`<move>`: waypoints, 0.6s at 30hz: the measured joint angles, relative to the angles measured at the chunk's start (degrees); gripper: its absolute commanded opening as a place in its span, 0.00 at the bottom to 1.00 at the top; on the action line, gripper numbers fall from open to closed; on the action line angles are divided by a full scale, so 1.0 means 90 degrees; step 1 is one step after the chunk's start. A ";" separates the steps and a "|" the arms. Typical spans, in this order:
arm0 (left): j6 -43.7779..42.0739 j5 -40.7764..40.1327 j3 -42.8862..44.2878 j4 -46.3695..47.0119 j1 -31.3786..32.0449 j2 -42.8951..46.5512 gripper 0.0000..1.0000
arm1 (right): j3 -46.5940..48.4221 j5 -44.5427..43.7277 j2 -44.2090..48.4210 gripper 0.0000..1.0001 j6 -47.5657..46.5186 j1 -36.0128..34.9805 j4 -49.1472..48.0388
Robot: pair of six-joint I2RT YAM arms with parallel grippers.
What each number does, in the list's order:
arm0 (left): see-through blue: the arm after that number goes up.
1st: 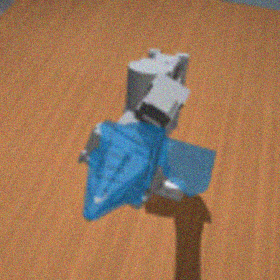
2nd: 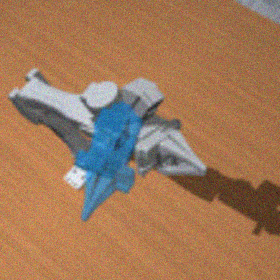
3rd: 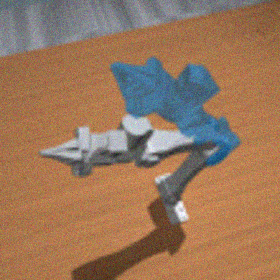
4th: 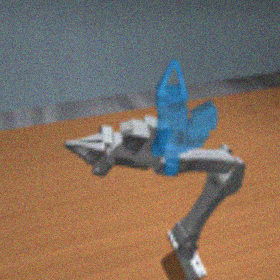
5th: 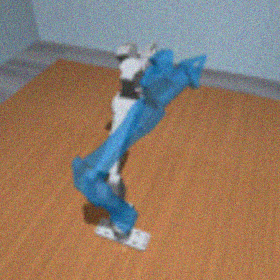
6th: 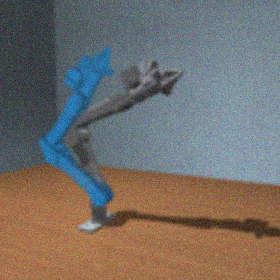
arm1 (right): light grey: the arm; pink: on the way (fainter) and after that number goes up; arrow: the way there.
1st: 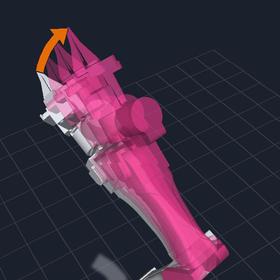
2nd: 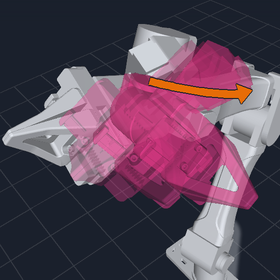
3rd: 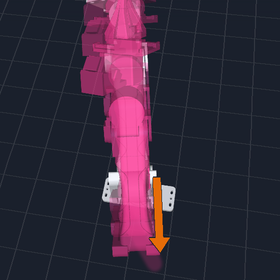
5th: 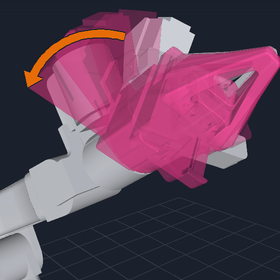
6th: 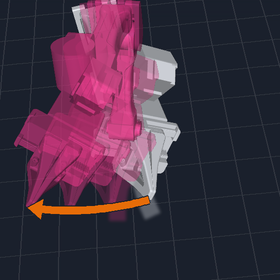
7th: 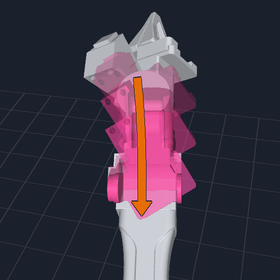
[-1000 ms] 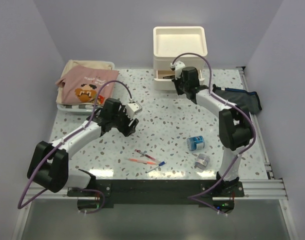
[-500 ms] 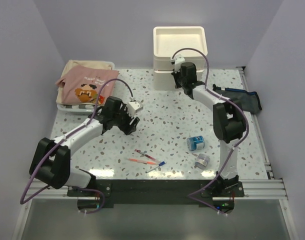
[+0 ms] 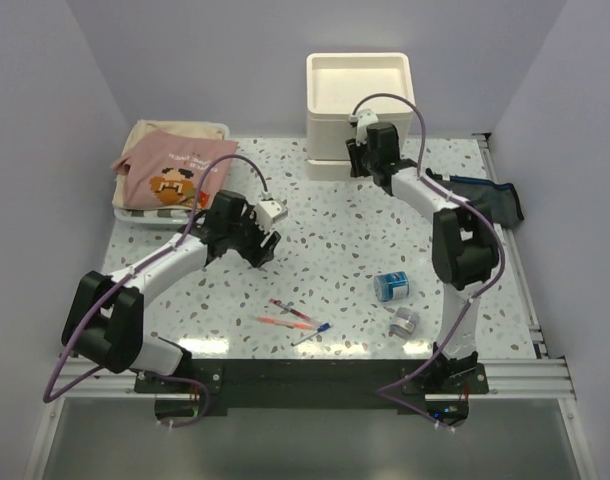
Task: Sort the stationery into containers
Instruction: Move the storage box to the center of the board, then close the drawer in the drawer.
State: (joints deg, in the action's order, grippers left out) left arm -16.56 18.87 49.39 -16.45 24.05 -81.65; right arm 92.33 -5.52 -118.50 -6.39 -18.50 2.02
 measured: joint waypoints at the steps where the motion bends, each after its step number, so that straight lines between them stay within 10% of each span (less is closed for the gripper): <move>1: 0.0002 0.0000 0.0005 0.0002 0.0000 0.0000 0.70 | -0.0134 0.0034 0.0209 0.68 0.0102 0.0029 0.0243; 11: 0.0175 -0.0002 0.0236 0.0134 0.0000 -0.0219 0.63 | -0.0389 0.0100 0.1707 0.68 0.1173 0.0432 0.0920; 15: 0.0330 0.0015 0.0304 0.0248 0.0000 -0.0357 0.10 | -0.0131 0.0248 0.1455 0.62 0.1443 0.0692 0.0916; 18: 0.0408 0.0053 0.0323 0.0272 0.0000 -0.0367 0.00 | 0.0022 0.0374 0.1183 0.60 0.1605 0.0818 0.0916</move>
State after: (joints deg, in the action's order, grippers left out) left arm -12.88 19.35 52.29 -14.00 24.05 -84.95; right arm 92.53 -2.15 -107.85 8.05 -11.14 10.26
